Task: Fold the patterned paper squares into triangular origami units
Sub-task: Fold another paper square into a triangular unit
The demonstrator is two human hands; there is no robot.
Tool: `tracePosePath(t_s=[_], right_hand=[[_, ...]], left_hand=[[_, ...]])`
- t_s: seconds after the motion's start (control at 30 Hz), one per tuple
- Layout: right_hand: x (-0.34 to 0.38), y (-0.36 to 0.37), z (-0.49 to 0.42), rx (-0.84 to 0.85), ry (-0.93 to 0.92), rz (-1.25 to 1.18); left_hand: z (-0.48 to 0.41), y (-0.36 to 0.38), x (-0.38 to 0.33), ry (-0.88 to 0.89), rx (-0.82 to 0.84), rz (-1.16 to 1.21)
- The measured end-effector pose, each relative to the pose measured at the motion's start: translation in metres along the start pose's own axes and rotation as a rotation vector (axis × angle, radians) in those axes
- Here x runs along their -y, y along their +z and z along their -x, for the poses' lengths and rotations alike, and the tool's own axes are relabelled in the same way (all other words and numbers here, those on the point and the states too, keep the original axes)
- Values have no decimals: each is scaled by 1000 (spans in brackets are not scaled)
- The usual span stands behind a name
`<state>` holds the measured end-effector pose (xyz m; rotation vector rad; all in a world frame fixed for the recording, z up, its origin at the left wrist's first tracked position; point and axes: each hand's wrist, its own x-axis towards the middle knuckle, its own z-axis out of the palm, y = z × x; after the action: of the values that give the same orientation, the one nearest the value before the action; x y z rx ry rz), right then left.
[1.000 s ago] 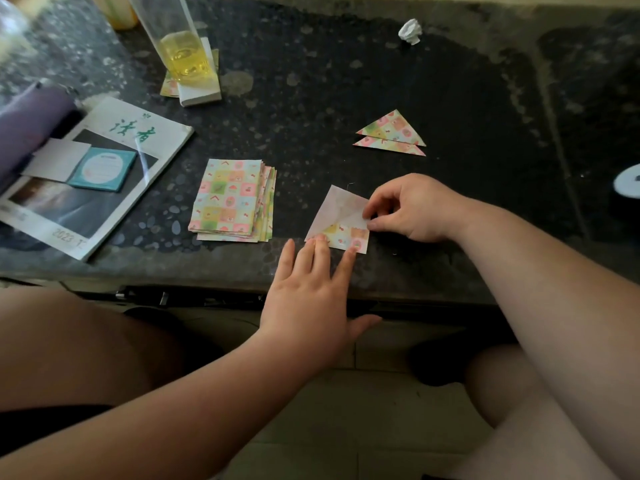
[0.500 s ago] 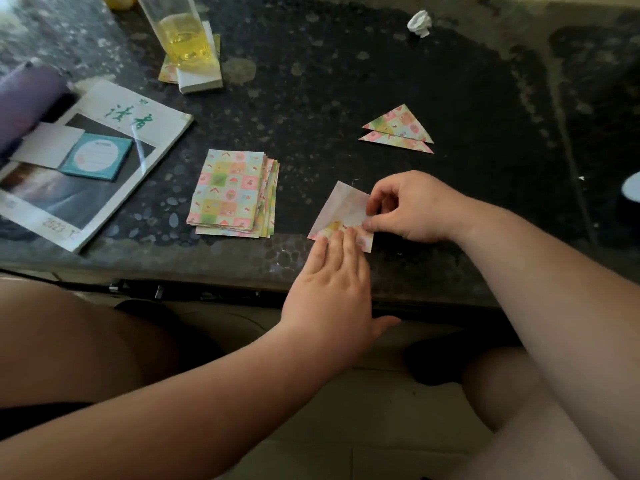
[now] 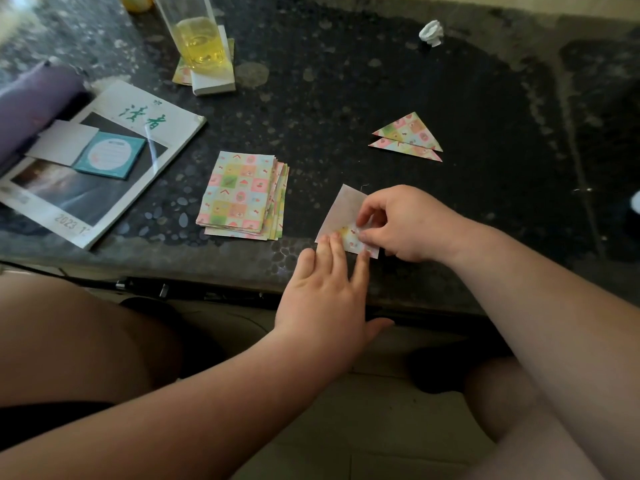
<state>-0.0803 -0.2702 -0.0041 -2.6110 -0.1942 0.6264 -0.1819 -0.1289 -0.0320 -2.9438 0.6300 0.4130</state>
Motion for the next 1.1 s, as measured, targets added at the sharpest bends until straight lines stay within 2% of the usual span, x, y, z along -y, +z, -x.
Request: tracePosePath(t_s=[0.2,0.37,0.5,0.6,0.87,1.1], right_hand=[[5,6,8,-5,-80,13],[11,14,15,16,-171,185],[18,15,21,110,-124,393],[19,15,26,134,-88,413],[25,22,44,114,-38,436],[19,30,72,80,-75,604]], left_hand=[[2,3,6,6,-8,-15],[1,3,6,-5,-31,1],[1,4,5,-8,-50,10],[1,3,6,-8,-79,32],[2,7,10,-1,-106,67],[3,9,8,-1,-118,114]])
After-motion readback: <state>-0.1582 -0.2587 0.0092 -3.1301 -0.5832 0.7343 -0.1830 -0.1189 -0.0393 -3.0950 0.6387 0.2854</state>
